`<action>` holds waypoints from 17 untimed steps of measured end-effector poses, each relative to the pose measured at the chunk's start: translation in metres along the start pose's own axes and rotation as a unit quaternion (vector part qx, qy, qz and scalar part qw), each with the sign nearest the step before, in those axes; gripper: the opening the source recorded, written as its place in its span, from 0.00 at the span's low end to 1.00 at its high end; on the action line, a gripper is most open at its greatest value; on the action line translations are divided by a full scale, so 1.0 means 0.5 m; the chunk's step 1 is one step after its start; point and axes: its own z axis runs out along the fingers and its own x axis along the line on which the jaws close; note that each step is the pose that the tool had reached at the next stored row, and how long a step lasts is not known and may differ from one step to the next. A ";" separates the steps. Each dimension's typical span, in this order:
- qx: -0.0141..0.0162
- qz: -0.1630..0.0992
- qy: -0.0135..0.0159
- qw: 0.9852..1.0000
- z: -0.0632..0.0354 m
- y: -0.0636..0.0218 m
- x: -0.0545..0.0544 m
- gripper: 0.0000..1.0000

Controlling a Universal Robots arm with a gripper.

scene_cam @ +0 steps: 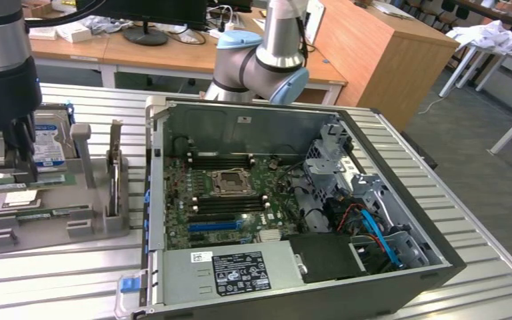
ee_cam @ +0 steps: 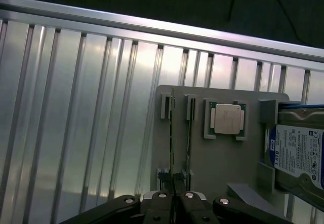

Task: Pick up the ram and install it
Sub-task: 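Pick up the ram and move it above insertion slot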

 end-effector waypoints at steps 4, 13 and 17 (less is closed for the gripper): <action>0.000 0.000 0.000 1.000 -0.008 0.000 0.000 0.12; 0.000 0.000 0.000 1.000 -0.027 0.001 -0.001 0.12; 0.000 0.000 0.000 1.000 -0.035 0.002 -0.001 0.12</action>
